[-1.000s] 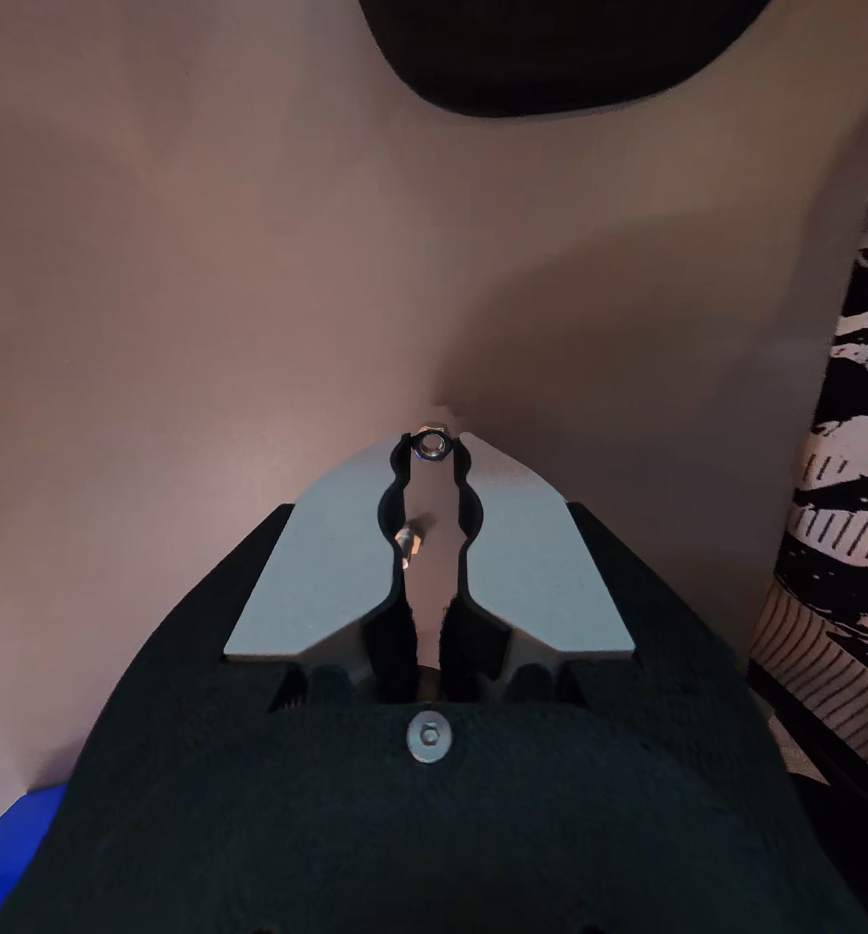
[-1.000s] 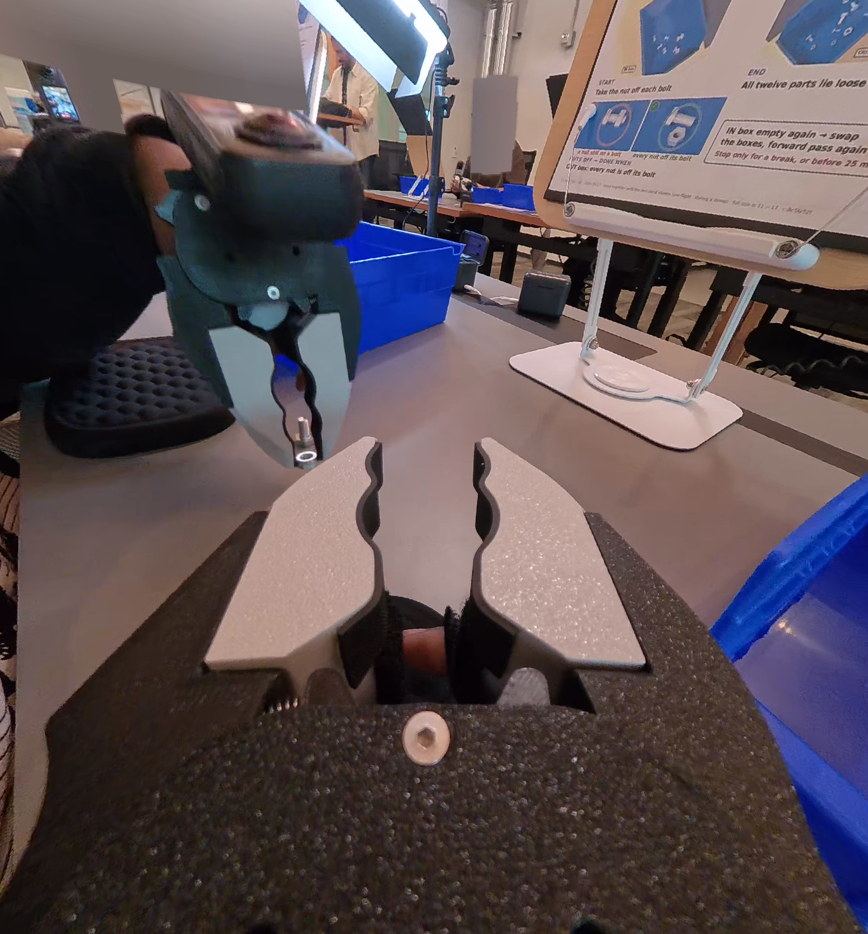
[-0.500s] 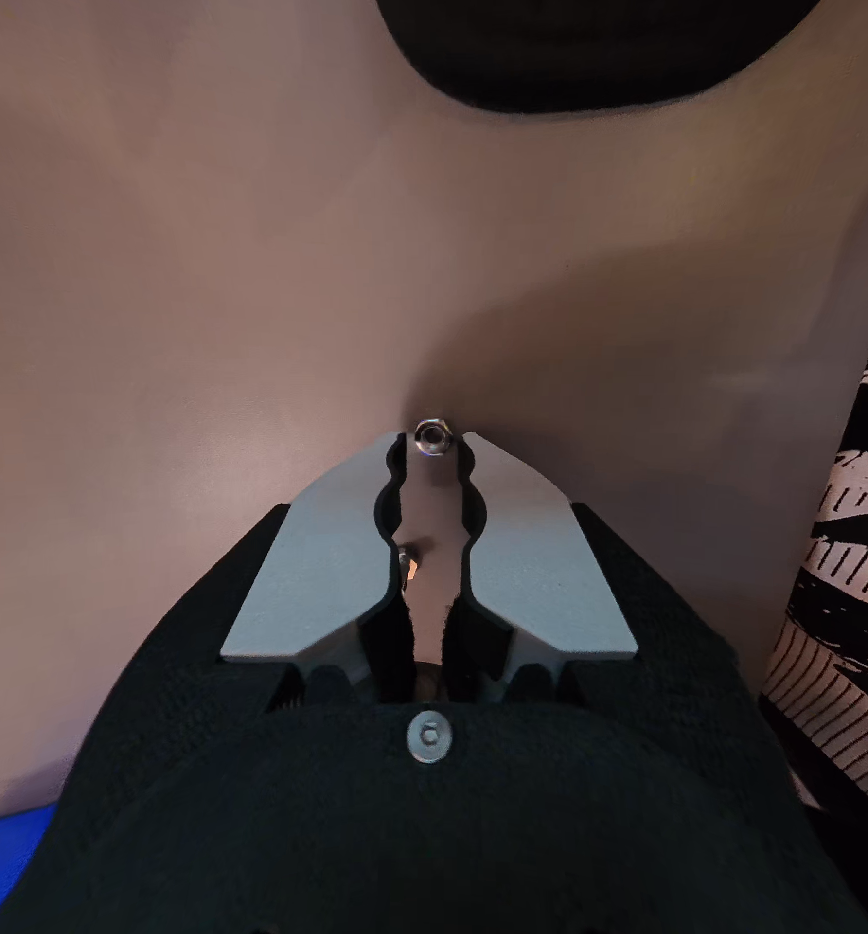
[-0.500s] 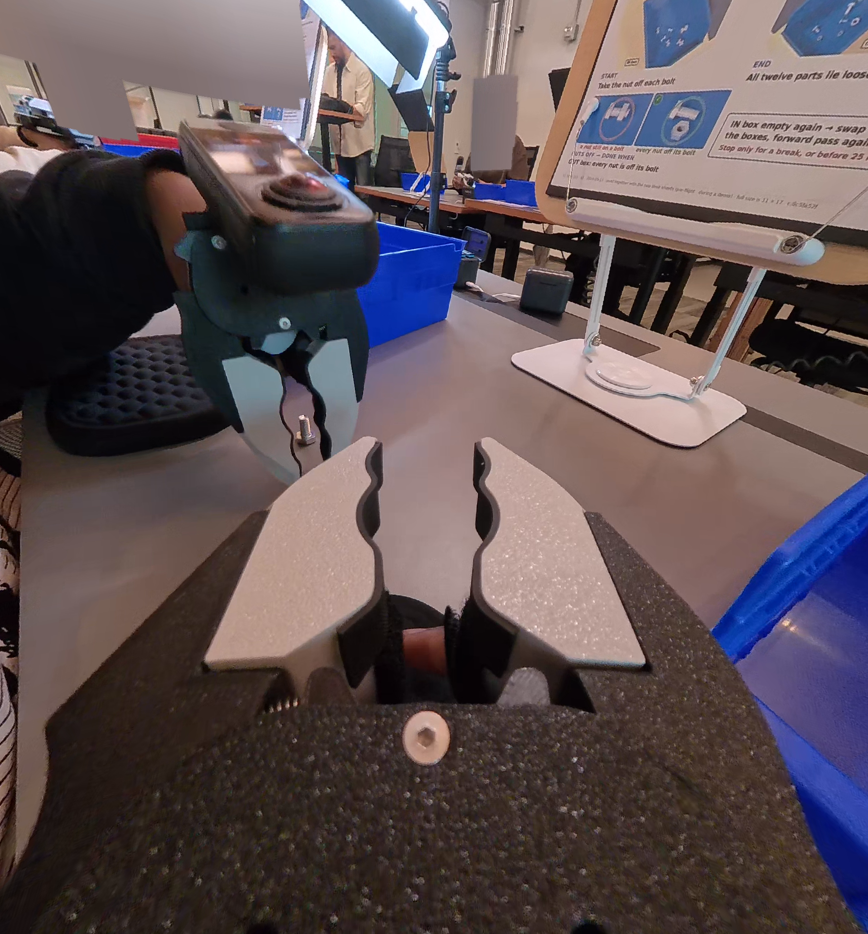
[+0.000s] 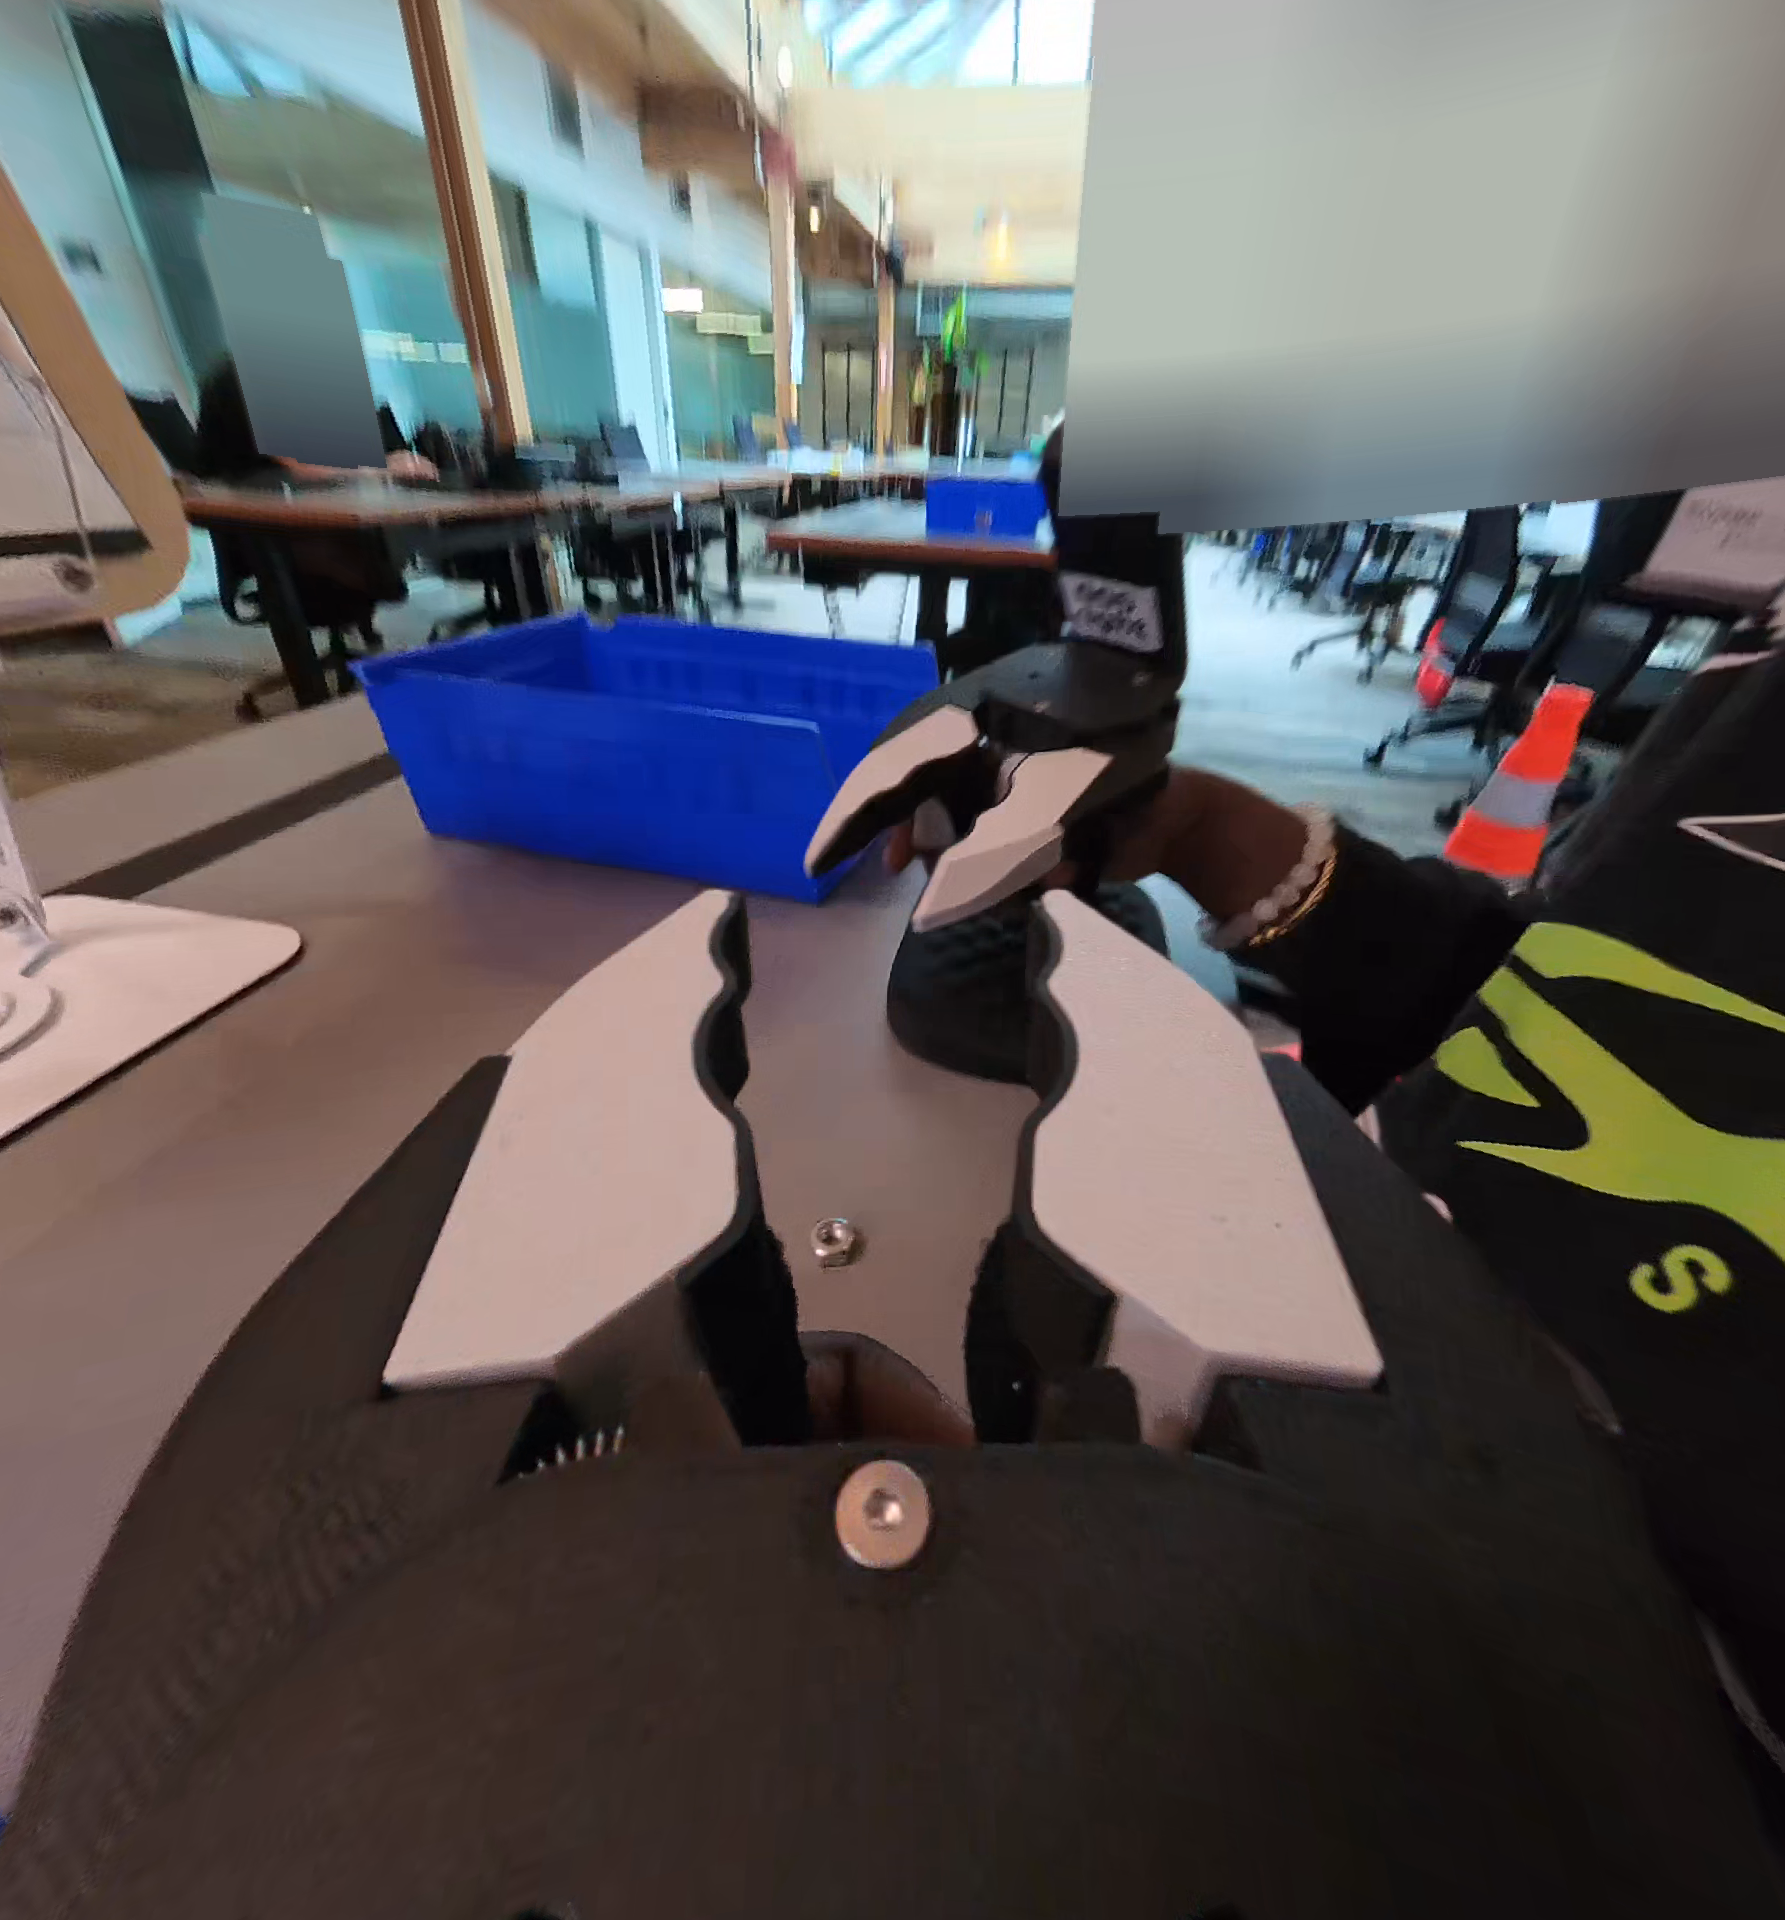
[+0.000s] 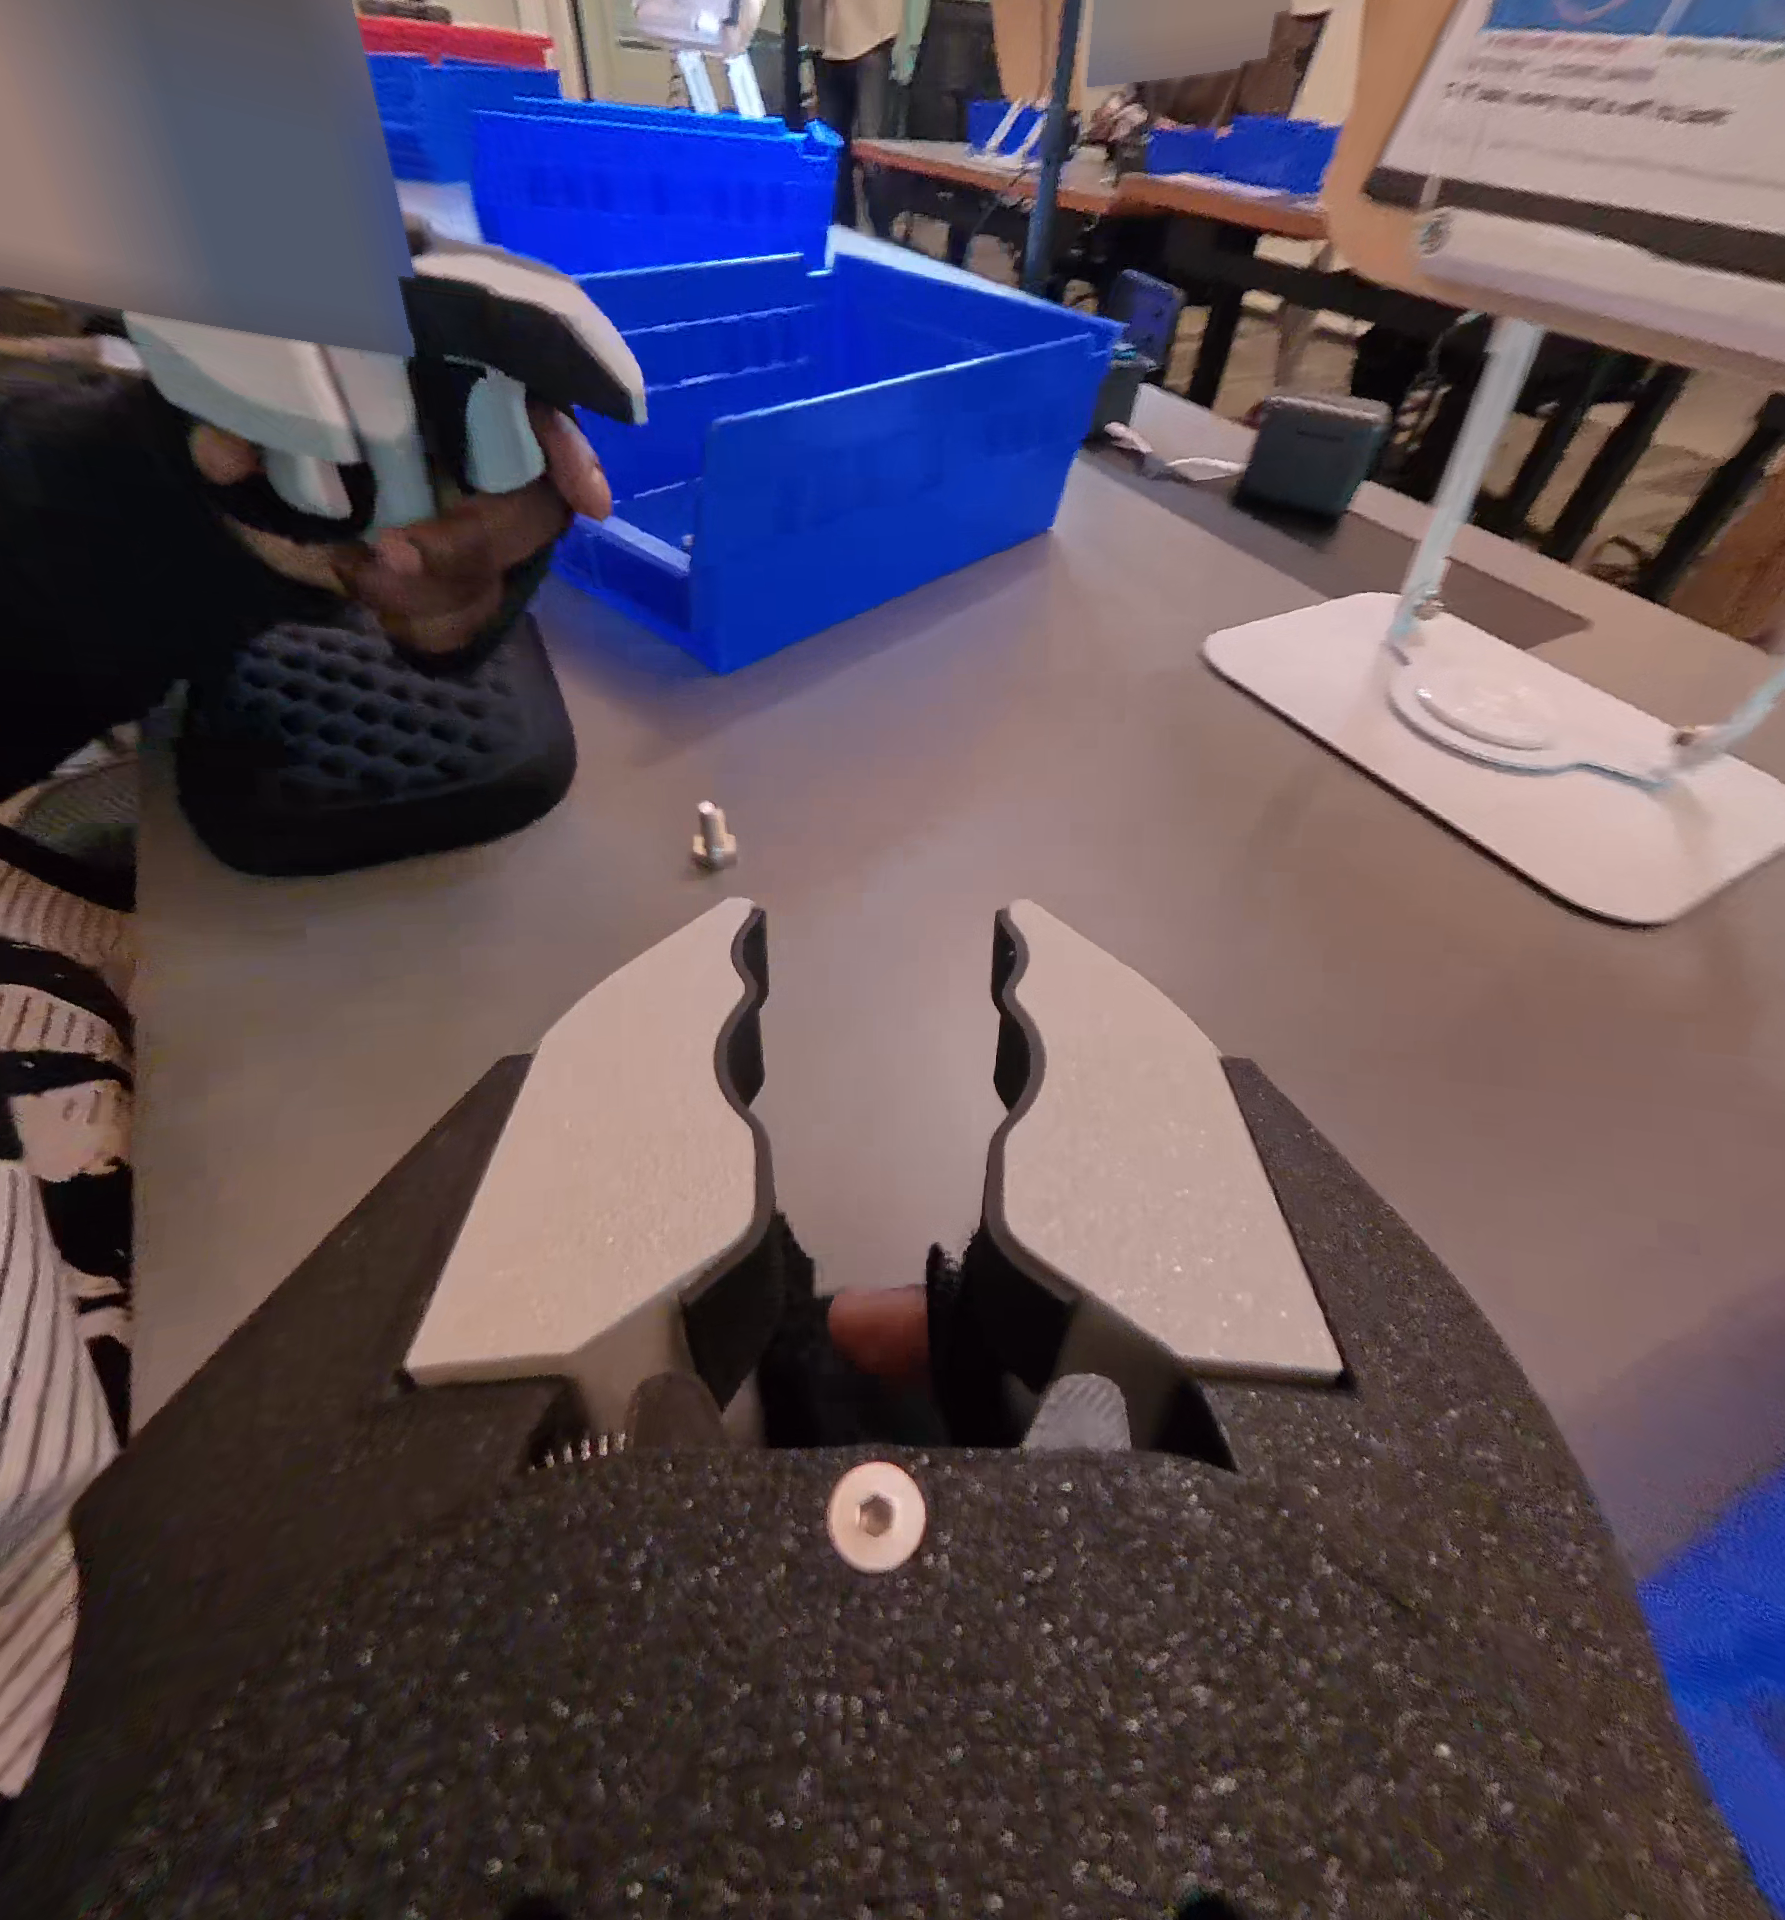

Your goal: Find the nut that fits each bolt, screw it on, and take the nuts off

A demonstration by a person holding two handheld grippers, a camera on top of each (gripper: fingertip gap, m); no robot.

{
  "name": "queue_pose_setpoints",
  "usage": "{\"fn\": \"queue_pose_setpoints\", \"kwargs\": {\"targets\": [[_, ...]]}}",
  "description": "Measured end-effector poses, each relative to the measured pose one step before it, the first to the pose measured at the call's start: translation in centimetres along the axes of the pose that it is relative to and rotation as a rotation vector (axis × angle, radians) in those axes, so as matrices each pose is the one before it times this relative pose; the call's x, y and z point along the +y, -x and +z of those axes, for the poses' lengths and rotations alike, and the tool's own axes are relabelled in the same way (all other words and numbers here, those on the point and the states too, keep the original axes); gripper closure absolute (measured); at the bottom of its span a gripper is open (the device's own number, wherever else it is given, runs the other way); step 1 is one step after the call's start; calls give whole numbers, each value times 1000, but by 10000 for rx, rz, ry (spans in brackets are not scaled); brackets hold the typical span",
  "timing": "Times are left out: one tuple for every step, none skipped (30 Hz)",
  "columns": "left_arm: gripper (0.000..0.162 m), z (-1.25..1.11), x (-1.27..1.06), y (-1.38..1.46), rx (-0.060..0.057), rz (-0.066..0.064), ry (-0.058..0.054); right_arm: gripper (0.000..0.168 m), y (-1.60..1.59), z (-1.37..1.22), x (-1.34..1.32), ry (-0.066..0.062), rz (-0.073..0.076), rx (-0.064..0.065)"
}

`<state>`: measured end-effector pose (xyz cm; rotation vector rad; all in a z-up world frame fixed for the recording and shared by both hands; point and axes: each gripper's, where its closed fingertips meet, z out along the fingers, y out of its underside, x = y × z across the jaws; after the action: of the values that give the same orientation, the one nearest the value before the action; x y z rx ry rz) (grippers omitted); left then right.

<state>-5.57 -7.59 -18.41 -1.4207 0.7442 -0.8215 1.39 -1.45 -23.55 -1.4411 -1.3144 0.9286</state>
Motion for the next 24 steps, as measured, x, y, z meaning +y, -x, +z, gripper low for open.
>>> {"fn": "queue_pose_setpoints", "kwargs": {"targets": [[109,-651,-52,-279,18,-50,-475,127,613,850,-175,215,-54,-325],[107,-546,-104,-224,-16,-10,-429,127,606,933,-98,288,-108,-311],[105,-464,-191,-165,-32,26,-409,128,552,996,-40,311,-105,-292],[104,-389,-204,-112,-33,23,-348,130,565,1054,-31,298,-42,-316],[104,-294,-87,-23,-37,-5,-206,132,570,1115,-27,283,42,-341],[103,-186,36,49,-48,-29,-67,136,464,1128,22,279,96,-305],[102,-97,193,42,-23,-35,92,138,312,1141,81,274,112,-221],[101,-12,282,14,-9,5,189,139,161,1095,164,297,82,-147],[100,34,230,-86,38,66,153,139,61,999,238,316,28,-86],[100,36,97,-164,48,127,50,139,-41,887,246,296,-21,-33],[100,27,38,-153,15,185,18,139,-165,725,210,257,-28,29],[100,9,76,-96,-10,158,51,139,-171,595,146,189,4,34],[100,-8,113,-51,0,57,74,141,-58,490,45,110,46,-27],[100,-31,48,7,-5,-27,23,143,19,384,3,62,69,-58],[100,-43,-51,46,-17,-47,-39,144,26,307,10,49,45,-33],[100,-64,-51,55,-4,-47,-36,145,-6,251,9,41,-9,4],[100,-49,-7,76,-17,-60,-13,146,-11,210,54,43,-39,25],[100,-38,4,89,-19,-62,1,146,-13,184,44,39,-27,20],[100,-22,8,32,0,-40,2,148,9,164,30,20,0,-2],[100,-11,39,20,-6,-16,15,149,14,149,27,20,10,-16],[100,10,53,23,-12,-9,29,151,-16,109,62,44,3,-3],[100,17,79,56,-30,-11,47,157,-46,32,65,53,-4,13],[100,27,96,73,-51,-20,66,160,-60,-73,10,8,9,24],[101,29,108,108,-64,-38,75,160,-79,-224,-91,-62,40,37]]}}
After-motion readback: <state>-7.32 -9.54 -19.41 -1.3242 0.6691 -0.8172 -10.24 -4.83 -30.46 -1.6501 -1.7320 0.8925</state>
